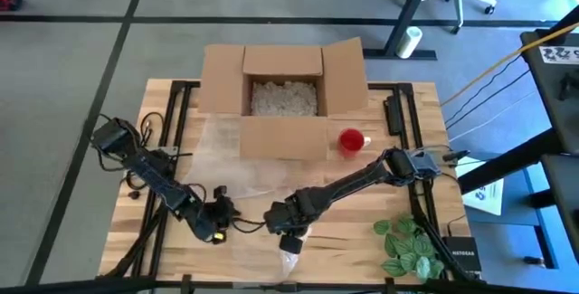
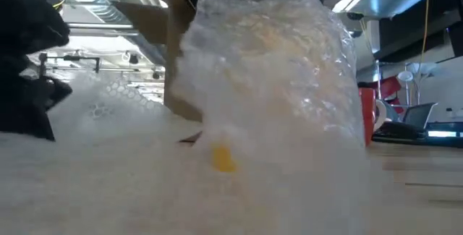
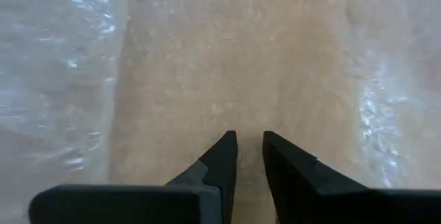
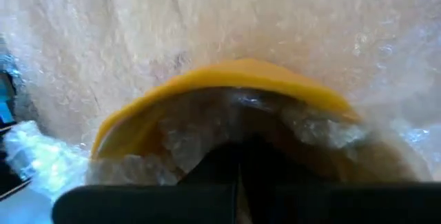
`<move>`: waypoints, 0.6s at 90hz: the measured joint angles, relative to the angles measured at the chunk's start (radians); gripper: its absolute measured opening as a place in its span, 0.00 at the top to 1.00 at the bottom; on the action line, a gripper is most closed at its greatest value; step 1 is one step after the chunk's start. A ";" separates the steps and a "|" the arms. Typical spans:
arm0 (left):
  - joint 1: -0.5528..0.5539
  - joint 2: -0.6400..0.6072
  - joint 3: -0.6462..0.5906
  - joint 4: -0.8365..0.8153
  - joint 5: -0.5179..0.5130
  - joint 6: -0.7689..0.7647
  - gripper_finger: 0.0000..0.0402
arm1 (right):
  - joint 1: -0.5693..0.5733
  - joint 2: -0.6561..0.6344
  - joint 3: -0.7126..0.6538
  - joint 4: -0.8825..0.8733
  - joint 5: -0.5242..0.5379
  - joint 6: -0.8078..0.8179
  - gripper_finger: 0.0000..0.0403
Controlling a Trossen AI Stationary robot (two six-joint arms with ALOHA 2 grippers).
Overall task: Wrap mug
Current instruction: Wrap the yellow mug using the bubble wrap
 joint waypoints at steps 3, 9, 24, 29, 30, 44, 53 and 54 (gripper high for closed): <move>0.009 0.011 -0.012 0.052 0.022 0.011 0.86 | 0.000 0.000 0.000 0.000 -0.004 0.000 1.00; 0.028 0.032 -0.023 0.129 0.059 0.048 0.89 | 0.000 0.000 0.000 0.000 -0.007 0.000 1.00; 0.055 0.062 -0.021 0.325 0.108 0.198 0.99 | 0.000 0.000 0.000 0.004 -0.010 0.001 1.00; 0.064 0.062 -0.022 0.409 0.106 0.249 1.00 | 0.000 0.000 0.000 0.005 -0.010 0.001 1.00; 0.065 0.062 -0.022 0.428 0.105 0.259 1.00 | 0.000 0.000 0.000 0.005 -0.010 0.001 1.00; 0.080 0.061 -0.020 0.643 0.093 0.393 1.00 | 0.001 0.000 0.000 0.014 -0.008 0.002 1.00; 0.082 0.061 -0.018 0.736 0.090 0.448 1.00 | 0.000 0.000 0.000 0.033 -0.008 -0.001 1.00; 0.082 0.060 -0.017 0.737 0.089 0.449 1.00 | 0.000 0.000 0.001 0.034 -0.008 -0.001 1.00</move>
